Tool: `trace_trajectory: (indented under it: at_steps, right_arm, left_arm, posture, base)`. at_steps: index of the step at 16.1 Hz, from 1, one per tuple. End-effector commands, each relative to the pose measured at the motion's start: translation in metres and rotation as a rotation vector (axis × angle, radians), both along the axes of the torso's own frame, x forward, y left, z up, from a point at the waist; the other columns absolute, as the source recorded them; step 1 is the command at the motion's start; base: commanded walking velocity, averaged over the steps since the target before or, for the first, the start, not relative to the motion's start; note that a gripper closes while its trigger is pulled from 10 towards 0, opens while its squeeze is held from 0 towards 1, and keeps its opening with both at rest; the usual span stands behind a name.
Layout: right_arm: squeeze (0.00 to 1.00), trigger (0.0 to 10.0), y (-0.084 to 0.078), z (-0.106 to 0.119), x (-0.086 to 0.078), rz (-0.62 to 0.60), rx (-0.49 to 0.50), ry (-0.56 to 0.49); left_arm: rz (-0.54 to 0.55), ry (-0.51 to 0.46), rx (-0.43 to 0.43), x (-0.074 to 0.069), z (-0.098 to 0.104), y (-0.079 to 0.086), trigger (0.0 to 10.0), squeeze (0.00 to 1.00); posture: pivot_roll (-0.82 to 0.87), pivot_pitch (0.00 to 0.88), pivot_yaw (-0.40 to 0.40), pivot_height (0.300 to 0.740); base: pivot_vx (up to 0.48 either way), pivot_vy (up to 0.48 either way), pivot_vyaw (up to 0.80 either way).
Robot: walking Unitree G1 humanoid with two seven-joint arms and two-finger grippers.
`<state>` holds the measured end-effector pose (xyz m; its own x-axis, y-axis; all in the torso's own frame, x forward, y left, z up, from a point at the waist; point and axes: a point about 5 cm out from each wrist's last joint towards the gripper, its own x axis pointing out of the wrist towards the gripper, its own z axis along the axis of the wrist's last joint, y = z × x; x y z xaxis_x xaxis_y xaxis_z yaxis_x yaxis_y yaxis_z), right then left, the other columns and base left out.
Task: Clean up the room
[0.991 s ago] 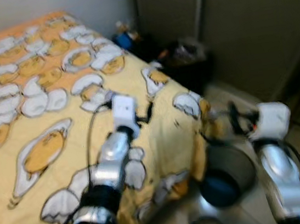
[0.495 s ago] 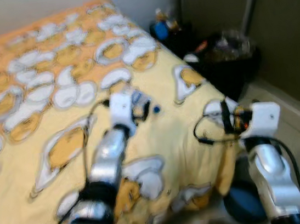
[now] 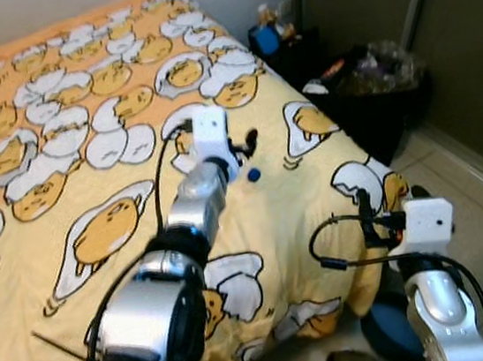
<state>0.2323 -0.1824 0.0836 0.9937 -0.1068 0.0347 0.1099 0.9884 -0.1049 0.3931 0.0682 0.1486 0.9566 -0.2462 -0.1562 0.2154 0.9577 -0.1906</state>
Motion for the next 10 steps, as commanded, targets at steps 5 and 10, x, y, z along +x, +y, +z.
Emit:
trace_trajectory:
  at_steps: [5,10]
  right_arm:
    - [0.00,10.0,0.004,0.020,0.003,-0.008,-0.029,-0.069]
    - [0.00,10.0,0.012,0.020,-0.011,0.003,-0.050,-0.066]
  left_arm:
    - [0.092,0.035,-0.131,0.009,0.023,-0.012,10.0,0.00]
    - [0.304,0.117,-0.145,0.008,0.013,0.001,10.0,0.00]
  posture:
    - [-0.28,0.104,0.165,0.740]
    - [-0.31,0.131,0.173,0.740]
  base:
    - [0.000,0.000,0.00]
    - [0.000,0.000,0.00]
